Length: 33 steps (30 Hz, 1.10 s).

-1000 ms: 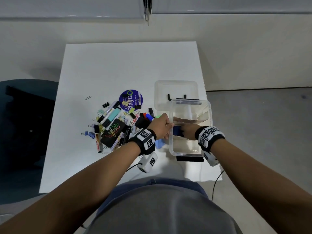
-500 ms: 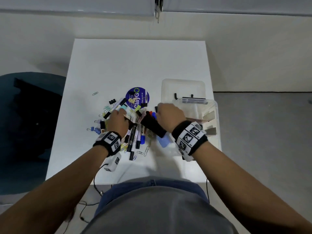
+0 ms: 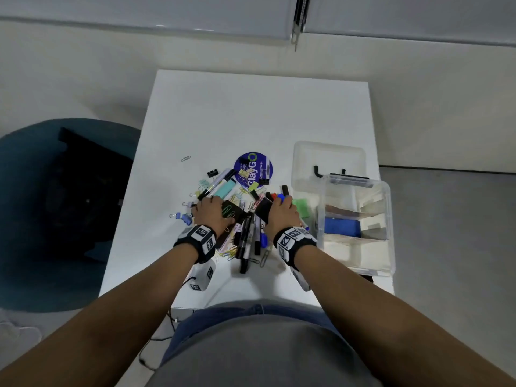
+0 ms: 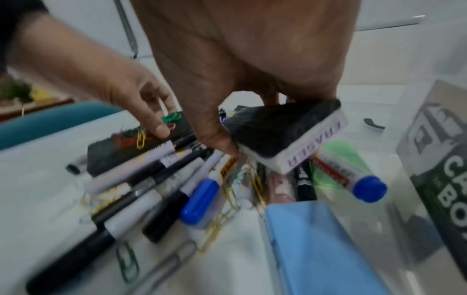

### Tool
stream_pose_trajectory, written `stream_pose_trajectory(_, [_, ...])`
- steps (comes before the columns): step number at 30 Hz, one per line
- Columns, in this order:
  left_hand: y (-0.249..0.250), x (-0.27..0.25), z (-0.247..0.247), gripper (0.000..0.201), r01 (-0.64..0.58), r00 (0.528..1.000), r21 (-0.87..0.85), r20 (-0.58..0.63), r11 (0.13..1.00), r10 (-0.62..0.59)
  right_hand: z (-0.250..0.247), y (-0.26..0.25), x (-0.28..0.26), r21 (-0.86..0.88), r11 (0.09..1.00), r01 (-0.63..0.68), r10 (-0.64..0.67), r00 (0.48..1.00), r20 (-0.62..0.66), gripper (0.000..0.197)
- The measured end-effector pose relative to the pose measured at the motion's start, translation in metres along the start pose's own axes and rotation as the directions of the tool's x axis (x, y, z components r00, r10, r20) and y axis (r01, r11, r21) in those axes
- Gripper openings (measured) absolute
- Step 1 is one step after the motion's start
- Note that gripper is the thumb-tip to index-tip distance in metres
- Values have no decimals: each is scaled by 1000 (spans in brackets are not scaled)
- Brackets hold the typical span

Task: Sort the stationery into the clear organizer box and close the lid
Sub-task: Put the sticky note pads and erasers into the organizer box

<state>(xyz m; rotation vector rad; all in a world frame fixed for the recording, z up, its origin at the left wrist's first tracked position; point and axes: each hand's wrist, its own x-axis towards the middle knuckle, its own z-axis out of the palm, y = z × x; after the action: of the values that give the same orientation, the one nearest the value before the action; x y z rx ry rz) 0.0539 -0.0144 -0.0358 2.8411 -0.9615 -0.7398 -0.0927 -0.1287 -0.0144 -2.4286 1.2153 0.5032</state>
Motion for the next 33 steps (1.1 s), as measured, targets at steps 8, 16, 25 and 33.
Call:
stream_pose_trajectory(8, [-9,-17,-11,25,-136,987,-546,0,827,162,-21,-3,-4,619,786,-4,-8,1000,17,54])
stream_pose_trajectory(16, [31,-29,-51,15,-221,961,-755,-62,617,268,-47,-11,-7,894,447,-17,-57,997,47,29])
stream_pose_trajectory(25, [58,-46,-27,45,-219,952,-713,-7,666,306,-64,18,-18,854,508,-114,224,975,-3,35])
stream_pose_trajectory(33, [71,-46,-22,39,-190,974,-634,-24,750,226,-66,34,-23,805,570,-163,292,956,-13,40])
